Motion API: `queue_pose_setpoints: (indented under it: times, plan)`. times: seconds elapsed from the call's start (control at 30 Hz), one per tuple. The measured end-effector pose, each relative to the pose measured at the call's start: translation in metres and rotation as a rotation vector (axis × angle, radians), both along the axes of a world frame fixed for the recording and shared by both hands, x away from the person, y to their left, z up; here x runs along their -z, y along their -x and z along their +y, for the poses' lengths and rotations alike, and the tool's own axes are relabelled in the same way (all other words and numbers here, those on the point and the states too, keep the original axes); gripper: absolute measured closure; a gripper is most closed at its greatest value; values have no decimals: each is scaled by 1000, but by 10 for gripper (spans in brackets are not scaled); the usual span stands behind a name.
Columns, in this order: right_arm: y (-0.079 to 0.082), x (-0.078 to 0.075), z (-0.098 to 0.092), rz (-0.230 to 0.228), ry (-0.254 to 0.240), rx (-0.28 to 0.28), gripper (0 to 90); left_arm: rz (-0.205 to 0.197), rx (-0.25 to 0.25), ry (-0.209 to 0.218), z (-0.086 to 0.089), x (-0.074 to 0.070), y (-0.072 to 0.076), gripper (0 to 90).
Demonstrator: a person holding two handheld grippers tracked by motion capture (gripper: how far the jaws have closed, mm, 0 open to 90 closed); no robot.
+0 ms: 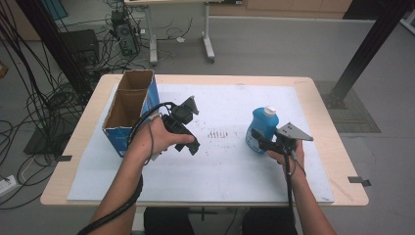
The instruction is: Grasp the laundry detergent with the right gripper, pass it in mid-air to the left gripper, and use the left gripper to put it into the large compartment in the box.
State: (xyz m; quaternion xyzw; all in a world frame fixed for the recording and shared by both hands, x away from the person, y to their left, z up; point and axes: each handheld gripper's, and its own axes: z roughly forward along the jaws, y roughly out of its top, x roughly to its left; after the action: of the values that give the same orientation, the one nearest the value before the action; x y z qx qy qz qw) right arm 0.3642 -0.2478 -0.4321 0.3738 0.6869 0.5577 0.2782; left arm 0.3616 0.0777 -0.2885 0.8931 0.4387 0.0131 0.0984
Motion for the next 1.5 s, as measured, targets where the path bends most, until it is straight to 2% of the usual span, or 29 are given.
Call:
queue_pose_setpoints:
  times: [0.97,1.5]
  plan:
    - [1,1,0,-4,-3,3,441,2,-4,-7,-1,3,-1,104]
    - [1,1,0,-8,-6,6,439,-15,-7,-13,0,1,0,100]
